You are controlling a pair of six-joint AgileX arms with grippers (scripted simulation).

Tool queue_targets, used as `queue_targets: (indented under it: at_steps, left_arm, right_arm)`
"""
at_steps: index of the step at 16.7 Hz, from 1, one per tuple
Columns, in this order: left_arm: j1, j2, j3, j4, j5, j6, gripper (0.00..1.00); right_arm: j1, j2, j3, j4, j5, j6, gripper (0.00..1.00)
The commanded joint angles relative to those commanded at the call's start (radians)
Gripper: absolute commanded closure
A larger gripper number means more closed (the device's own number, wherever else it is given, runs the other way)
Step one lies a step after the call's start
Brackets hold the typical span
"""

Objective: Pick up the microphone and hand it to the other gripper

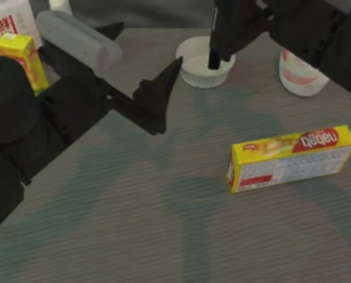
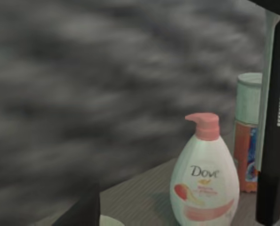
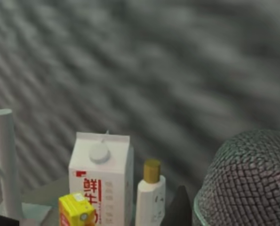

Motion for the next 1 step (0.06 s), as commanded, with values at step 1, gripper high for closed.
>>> queue_targets:
  at_steps: [1]
  left_arm:
    - [0.002, -0.008, -0.007, -0.002, 0.001, 0.0, 0.0]
  right_arm:
    - [-0.004, -0.004, -0.004, 0.0, -0.005, 0.0, 1.0]
